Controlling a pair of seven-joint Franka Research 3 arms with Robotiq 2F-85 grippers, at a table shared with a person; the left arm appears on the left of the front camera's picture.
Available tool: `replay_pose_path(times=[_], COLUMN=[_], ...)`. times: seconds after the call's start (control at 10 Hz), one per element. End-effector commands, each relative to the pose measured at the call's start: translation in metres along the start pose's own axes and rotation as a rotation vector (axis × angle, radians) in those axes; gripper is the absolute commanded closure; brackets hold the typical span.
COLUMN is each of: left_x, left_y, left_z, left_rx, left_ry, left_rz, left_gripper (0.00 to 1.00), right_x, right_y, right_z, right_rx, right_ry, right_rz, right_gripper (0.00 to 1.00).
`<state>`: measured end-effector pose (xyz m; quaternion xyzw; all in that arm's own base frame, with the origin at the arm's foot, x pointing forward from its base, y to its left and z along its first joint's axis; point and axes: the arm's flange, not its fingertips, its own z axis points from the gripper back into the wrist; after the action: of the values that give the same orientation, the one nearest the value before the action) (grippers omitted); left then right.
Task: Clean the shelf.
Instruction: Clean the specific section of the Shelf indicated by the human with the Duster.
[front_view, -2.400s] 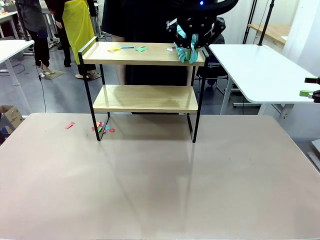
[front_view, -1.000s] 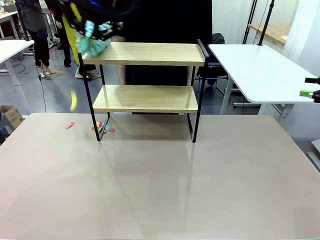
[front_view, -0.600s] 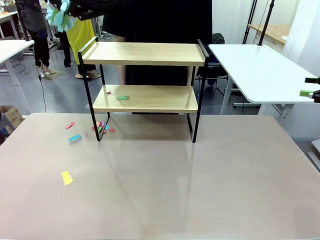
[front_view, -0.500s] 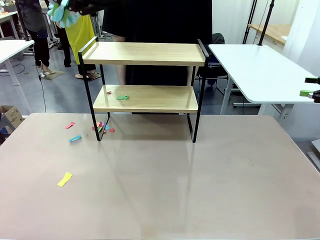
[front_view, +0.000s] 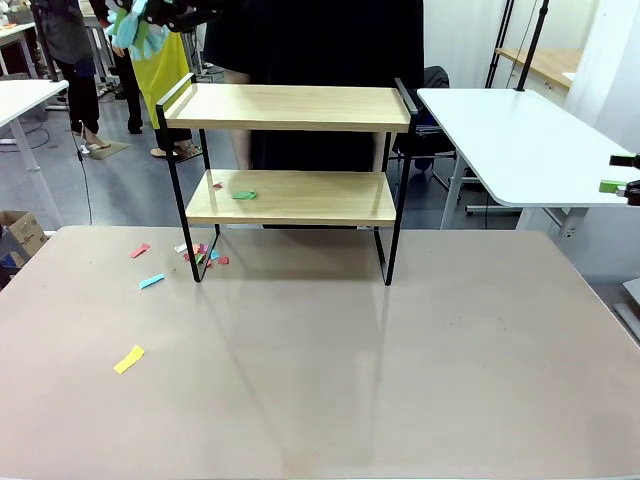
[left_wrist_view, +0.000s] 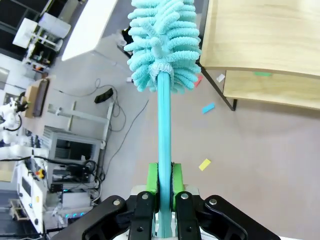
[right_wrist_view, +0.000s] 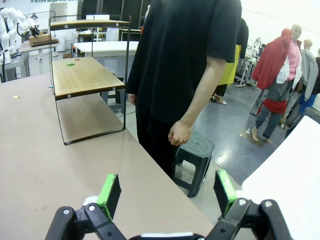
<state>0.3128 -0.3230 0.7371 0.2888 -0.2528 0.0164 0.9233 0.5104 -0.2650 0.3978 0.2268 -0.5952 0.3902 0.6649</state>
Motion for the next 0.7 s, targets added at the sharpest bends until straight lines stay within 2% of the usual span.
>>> replay_pose_path(times=[0.0,0.3,0.6], left_x=[-0.006,-0.030,-0.048], left_y=[0.018,0.067,0.108], left_z=[0.005,-0.017,-0.034], left_rx=[-0.050,-0.282,-0.511], left_ry=[-0.083,-0.218,-0.356], left_rz=[-0.035,-0.156,-0.368], left_gripper=[0.87,0.87,0.87], right_x=[0.007,0.007,0.007], right_y=[0.002,0.002,0.002], right_z=[-0.002,-0.002,-0.002], right_rx=[-0.007,-0.007,-0.007], right_ry=[0.023,0.023,0.023], right_rz=[-0.005,-0.005,-0.005], right_gripper=[0.00,0.00,0.00])
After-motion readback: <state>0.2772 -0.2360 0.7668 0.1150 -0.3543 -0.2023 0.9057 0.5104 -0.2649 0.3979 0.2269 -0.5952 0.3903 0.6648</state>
